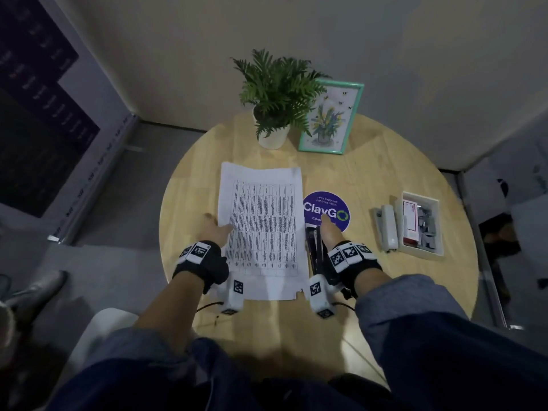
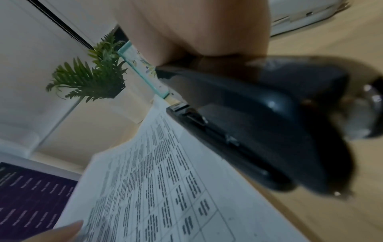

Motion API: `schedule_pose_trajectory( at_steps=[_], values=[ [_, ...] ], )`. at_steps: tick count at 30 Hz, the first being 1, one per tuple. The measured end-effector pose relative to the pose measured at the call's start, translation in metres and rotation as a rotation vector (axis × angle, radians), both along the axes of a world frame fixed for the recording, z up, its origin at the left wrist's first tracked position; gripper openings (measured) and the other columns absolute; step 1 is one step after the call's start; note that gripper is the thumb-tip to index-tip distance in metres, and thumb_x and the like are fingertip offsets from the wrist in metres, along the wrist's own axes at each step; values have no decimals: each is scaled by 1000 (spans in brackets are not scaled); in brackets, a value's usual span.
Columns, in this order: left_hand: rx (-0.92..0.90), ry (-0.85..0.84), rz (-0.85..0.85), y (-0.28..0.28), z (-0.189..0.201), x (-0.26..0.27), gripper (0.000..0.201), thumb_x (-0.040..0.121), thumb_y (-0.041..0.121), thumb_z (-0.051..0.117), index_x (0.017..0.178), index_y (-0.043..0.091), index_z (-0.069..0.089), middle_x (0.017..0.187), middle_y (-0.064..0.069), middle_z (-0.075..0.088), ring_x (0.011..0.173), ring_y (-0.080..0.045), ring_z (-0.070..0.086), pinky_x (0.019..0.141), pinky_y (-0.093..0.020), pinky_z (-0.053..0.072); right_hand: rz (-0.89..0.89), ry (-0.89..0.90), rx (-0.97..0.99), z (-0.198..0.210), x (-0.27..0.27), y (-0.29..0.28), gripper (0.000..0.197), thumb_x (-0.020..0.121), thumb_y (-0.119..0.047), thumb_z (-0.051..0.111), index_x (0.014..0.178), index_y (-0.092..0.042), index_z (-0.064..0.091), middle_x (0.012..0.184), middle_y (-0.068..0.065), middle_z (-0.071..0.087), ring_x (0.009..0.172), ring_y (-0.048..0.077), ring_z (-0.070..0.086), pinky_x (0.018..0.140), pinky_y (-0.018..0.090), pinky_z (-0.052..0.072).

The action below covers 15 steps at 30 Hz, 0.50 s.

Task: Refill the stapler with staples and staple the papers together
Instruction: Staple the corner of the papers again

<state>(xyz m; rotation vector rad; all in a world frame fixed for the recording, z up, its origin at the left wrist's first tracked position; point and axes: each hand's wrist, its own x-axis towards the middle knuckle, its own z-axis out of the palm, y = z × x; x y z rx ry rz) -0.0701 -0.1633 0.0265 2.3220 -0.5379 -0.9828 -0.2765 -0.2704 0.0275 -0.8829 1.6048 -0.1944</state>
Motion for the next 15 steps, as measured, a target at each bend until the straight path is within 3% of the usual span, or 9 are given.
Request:
schedule_pose_trajectory(
  at_steps=[3,6,9,11,13,15],
  values=[
    [-10,5,-42,3,2,-2,51,92,18,57,134,-6,41,138,-21,49,125,-37,49,100,-38,39,-19,-26,-31,5,-1,5,49,100,-37,32,136,-5,42,132,12,52,122,29,49,107,38,35],
    [-127,-20,-162,10,10,-5,47,96,21,50,135,-3,42,136,-19,53,125,-34,50,100,-34,38,63,-14,-5,7,-6,12,46,101,-33,31,129,-2,49,111,12,54,103,25,51,102,37,37],
    [-281,1,-226,17,28,-5,47,96,22,50,137,1,40,121,-1,53,116,-15,48,97,-28,34,78,28,-77,12,-14,19,54,101,-38,24,124,0,53,112,15,57,107,27,53,95,33,38],
    [-337,33,-206,20,44,2,43,95,26,51,129,0,46,109,0,52,106,-13,47,98,-28,35,85,86,-177,21,-21,21,63,99,-48,18,106,-4,62,108,17,61,102,28,56,90,32,39],
    [-404,79,-228,21,60,14,36,92,35,54,116,8,55,113,-1,60,108,-14,55,104,-36,40,121,139,-303,34,-29,21,68,97,-53,15,93,-6,63,101,18,63,95,27,57,87,33,40],
    [-474,100,-271,22,77,21,44,87,44,57,123,19,55,125,2,62,117,-10,56,105,-39,43,150,137,-478,53,-38,24,64,100,-47,17,97,-2,63,94,14,62,88,24,54,78,26,35]
  ],
)
